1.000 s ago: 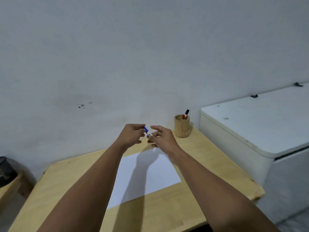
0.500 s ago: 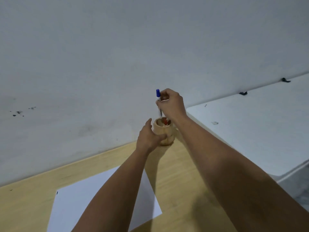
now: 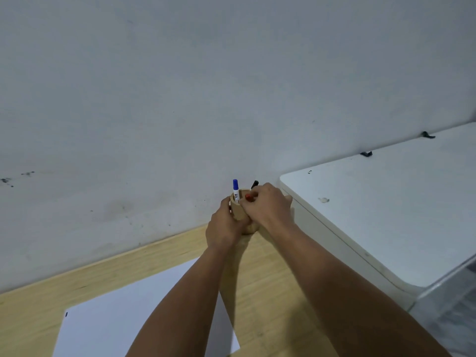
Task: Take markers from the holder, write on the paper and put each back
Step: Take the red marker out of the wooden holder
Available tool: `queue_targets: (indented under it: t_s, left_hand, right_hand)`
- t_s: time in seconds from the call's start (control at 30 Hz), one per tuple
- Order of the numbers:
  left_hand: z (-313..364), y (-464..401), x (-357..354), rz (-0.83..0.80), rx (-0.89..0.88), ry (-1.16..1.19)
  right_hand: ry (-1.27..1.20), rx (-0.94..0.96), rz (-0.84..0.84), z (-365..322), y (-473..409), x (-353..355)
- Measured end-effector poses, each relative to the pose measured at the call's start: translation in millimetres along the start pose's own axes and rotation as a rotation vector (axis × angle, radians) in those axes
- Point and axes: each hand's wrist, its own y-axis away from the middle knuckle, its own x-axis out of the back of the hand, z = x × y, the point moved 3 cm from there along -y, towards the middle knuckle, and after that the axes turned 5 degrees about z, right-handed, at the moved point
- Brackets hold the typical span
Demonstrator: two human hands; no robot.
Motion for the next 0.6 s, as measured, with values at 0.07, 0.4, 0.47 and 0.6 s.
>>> queue_targets:
  t_s: [0.07,0.4,0.47,0.6]
  left_hand:
    - [3.3,1.7,3.6,-0.040,-0.007,0.011]
    - [39.3,15.4,82.4,0.015,-0.098,-0.110]
    - [44.3,21.6,112.4,0.060,-0.118,-0.115]
    - [38.7,43.7,176.4,0.154,-0.145,-0.110]
  right_hand:
    - [-0.018,-0.015,0.010,-1.0,1.1,3.8]
    - [-0.354,0.045,0.205,-62.1,-5.5,95.2]
    - [-0.477,0.072,0.200,-78.0,4.2,100.6]
    - [-0.742,0.125,0.034,-106.9,42.2,81.9]
